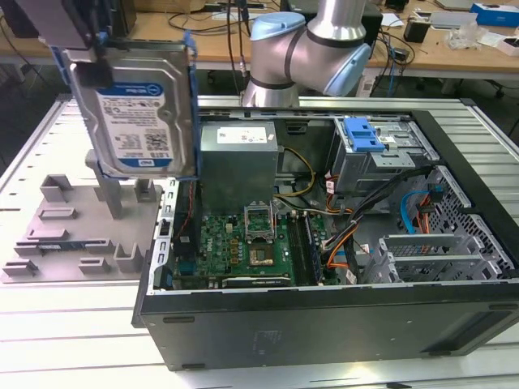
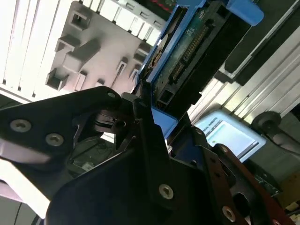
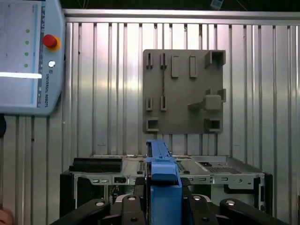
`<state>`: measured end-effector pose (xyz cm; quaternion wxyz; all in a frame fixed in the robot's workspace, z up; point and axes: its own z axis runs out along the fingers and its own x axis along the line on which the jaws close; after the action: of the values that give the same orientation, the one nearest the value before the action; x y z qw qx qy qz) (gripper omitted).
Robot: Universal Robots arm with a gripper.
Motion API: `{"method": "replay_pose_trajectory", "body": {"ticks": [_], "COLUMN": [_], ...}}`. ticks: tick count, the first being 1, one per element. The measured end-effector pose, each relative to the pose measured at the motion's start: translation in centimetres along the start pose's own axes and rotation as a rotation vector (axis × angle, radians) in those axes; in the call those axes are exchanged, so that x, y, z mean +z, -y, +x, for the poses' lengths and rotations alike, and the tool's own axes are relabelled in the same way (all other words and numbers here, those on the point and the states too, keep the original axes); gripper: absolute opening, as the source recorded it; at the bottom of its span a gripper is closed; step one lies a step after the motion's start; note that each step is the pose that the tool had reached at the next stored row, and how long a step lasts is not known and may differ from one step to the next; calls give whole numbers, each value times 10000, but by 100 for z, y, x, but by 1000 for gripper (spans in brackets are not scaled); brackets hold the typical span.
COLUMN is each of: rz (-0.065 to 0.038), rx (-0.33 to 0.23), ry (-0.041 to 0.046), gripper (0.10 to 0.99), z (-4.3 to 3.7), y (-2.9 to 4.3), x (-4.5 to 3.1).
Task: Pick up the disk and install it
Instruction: 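Pick up the disk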
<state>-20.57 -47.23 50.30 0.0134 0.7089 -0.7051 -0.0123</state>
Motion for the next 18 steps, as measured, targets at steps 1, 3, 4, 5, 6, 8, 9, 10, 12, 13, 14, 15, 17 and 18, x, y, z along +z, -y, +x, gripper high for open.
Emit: {"method": "replay_pose_trajectory", "body": {"ticks": [1,3,4,5,6,8,9,10,12,13,14,15,17,18], "rz": [0,0,0,0,0,1,0,1,0,1,0,1,0,1], "rx": [0,-1,-1,0,-2,-3,-2,-4,-3,-3,-2,-4,-2,-3], "ry": [5,20,30,42,54,70,72,74,78,80,82,85,86,86], "gripper": [365,365,365,365,365,365,365,365,365,365,365,365,365,365], "z": [25,81,114,149,184,245,267,282,334,362,389,411,435,444], "y": [53,186,272,362,457,634,702,745,913,1004,1096,1183,1284,1329], "x": [-2,-6,-10,-13,-16,-22,-25,-26,-32,-36,-39,-42,-46,-47]}}
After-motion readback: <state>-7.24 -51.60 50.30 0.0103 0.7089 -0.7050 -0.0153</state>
